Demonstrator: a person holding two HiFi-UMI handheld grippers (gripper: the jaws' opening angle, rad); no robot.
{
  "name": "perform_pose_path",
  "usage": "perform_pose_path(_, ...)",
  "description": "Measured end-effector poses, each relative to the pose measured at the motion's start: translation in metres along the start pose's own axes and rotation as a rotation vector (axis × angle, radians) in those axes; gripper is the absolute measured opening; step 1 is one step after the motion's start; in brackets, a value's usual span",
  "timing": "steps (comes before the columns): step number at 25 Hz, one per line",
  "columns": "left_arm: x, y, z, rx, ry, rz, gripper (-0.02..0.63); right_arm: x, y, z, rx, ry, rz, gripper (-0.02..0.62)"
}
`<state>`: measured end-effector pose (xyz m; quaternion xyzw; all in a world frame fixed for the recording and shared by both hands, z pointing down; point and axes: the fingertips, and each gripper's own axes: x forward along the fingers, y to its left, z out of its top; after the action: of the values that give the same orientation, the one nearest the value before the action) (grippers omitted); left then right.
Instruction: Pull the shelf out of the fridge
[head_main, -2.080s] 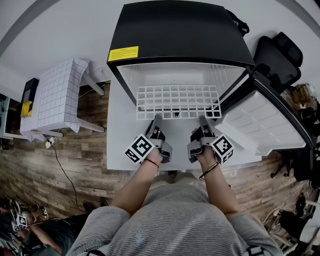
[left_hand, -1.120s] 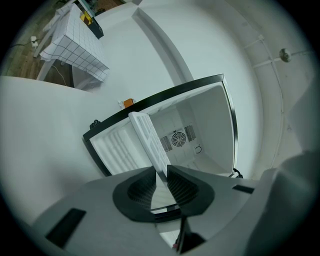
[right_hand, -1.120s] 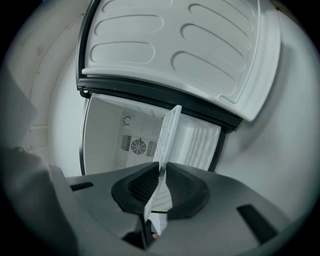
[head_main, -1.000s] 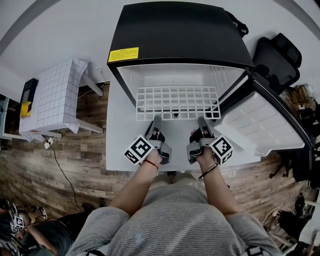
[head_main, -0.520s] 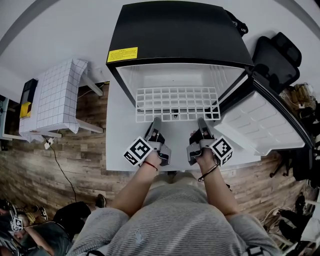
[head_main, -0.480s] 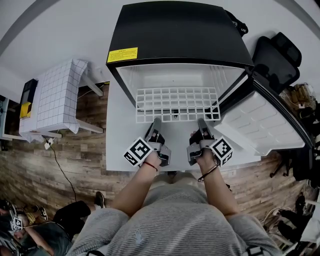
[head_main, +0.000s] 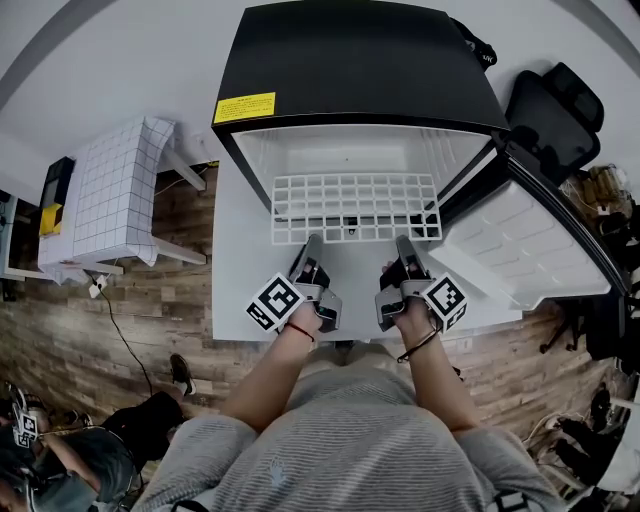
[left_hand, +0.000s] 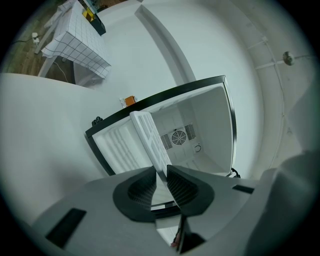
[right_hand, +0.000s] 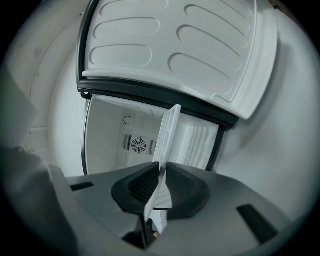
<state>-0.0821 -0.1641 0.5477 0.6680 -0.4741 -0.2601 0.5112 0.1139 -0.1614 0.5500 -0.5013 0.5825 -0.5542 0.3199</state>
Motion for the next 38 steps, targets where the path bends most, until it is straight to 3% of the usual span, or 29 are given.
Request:
perform_pose_path(10,0.0015,0.0033,0.0003,0.038,0.010,-0.001,0.080,0.0013,-0.0039,-0.0001,0.001,0.000,-0.006,0.051)
perform_pose_path(38,0.0022,0.0051,0.0011,0.042,0.002,0.012,0.081,0.0035,-0.0036,-0.0012,-0.004,0.017,0.002,0.051)
